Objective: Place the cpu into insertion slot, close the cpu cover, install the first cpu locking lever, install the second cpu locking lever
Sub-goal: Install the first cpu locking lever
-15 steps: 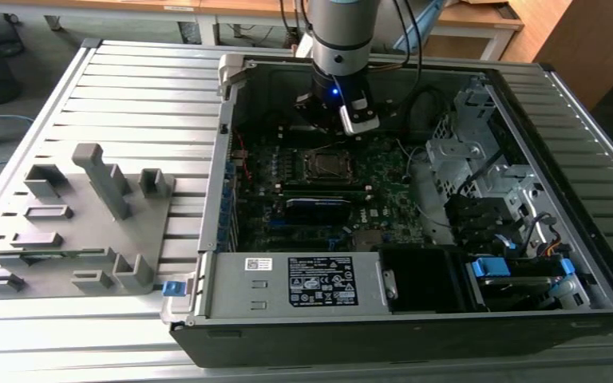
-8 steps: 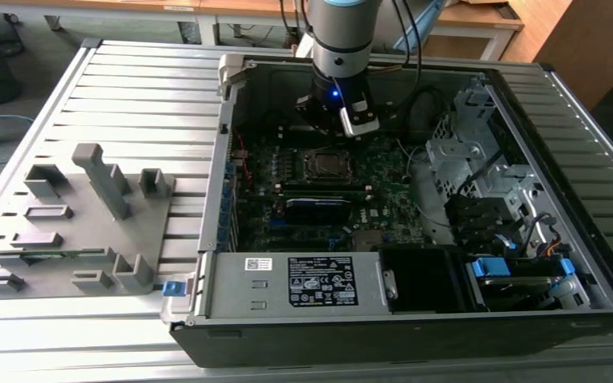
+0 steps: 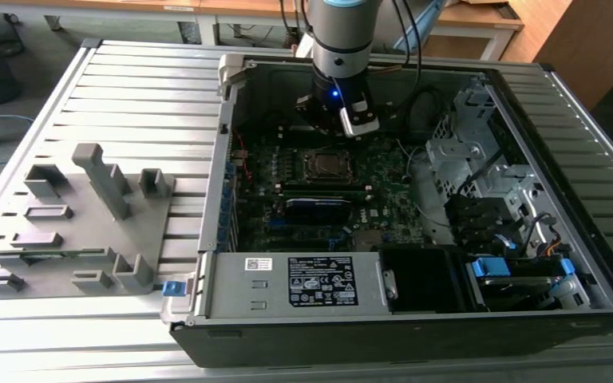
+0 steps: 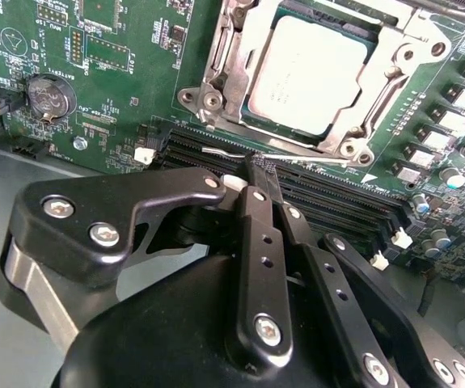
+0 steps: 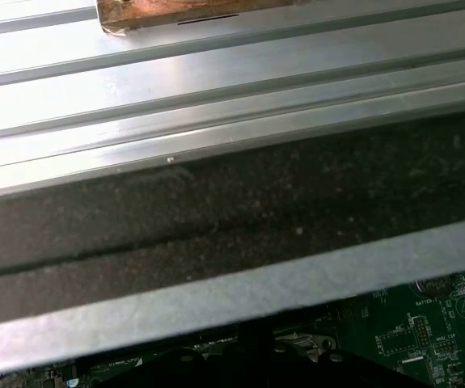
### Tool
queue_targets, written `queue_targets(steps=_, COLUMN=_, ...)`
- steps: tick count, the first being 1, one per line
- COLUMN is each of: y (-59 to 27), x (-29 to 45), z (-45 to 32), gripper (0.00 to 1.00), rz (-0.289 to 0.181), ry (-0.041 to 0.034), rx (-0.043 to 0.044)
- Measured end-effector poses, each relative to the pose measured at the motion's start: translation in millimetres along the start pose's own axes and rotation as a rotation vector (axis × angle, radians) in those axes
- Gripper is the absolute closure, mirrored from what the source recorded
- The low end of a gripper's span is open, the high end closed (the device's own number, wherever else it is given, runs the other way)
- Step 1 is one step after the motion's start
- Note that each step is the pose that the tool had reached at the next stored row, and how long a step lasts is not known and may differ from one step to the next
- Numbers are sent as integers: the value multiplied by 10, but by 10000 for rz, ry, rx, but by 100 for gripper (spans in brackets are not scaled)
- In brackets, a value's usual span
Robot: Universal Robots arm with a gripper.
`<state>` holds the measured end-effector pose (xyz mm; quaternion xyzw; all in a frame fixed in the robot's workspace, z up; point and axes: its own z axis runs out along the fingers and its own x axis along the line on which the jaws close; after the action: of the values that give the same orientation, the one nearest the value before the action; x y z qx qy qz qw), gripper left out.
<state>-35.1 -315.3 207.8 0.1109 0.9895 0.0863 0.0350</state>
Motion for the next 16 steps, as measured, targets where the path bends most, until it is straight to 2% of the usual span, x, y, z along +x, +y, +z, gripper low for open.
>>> queue_targets(steps=5, y=-2, x=0, z=7, gripper=90, rz=-1, ry=-1, rx=-3)
queue_targets(steps=16, y=-27, x=1, z=80, gripper=90, rz=0, ry=1, rx=-1)
